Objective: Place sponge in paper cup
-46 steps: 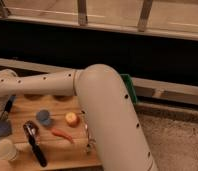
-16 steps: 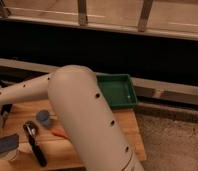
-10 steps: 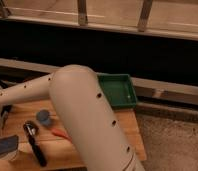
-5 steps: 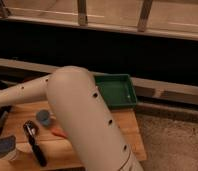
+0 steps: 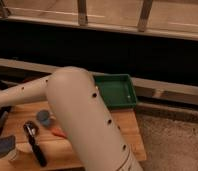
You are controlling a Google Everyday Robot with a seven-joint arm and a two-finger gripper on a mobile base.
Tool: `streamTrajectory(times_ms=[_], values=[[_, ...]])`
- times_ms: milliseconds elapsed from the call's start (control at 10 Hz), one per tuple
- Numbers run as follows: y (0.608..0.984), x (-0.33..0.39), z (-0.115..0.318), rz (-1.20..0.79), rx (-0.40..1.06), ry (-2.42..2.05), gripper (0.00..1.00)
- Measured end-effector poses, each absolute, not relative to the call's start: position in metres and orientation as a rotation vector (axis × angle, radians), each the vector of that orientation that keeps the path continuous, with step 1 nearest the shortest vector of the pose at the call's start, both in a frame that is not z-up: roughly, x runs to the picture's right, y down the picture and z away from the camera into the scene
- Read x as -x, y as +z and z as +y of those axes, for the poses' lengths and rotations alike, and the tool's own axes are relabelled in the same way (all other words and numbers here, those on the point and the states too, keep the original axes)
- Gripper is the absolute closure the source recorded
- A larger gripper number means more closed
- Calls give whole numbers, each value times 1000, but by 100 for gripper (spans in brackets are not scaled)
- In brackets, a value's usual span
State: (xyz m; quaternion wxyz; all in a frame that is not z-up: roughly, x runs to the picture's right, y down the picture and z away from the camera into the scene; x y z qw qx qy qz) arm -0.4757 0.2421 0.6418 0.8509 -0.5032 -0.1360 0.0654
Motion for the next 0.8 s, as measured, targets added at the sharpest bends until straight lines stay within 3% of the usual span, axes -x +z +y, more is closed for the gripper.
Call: streamTrajectory(times_ms=[800], values=[[635,476,232,-288,1028,128,33]])
